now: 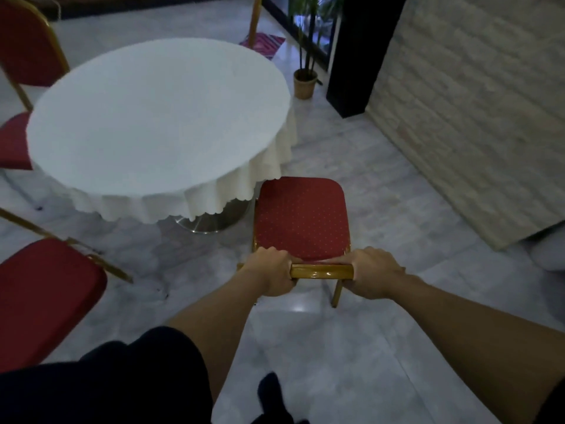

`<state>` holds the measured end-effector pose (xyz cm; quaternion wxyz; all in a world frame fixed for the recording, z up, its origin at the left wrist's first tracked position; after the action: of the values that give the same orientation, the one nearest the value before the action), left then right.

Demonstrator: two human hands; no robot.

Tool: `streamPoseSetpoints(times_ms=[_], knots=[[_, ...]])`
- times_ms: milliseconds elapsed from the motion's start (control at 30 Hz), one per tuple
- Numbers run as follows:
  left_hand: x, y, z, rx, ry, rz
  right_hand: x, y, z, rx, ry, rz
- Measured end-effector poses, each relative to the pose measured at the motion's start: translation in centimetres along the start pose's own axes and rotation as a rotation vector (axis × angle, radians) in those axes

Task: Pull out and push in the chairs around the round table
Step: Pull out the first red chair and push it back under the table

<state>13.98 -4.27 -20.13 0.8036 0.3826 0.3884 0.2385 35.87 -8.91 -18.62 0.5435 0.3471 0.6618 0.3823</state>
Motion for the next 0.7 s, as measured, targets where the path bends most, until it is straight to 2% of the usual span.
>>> streamPoseSetpoints(times_ms=[433,700], knots=[[0.6,-1.3,2.7,-0.120,0.273,0.063,2.1,1.6,3.7,-0.052,0.237,-0.068],[0.5,-4.7,11.6,-0.242,0.457,0.182,1.6,2.7,9.4,-0.223,0.449,-0.109]])
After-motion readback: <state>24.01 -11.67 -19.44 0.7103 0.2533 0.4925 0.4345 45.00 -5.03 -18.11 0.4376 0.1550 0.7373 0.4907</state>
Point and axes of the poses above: each hand's wrist, its own x-axis towards the middle knuckle, its own y-axis out of the back of the hand, z = x × y, the point moved 3 cm from there along x, towards the middle knuckle, and after that the axes turned 8 degrees about -x, right-handed, at the moved point
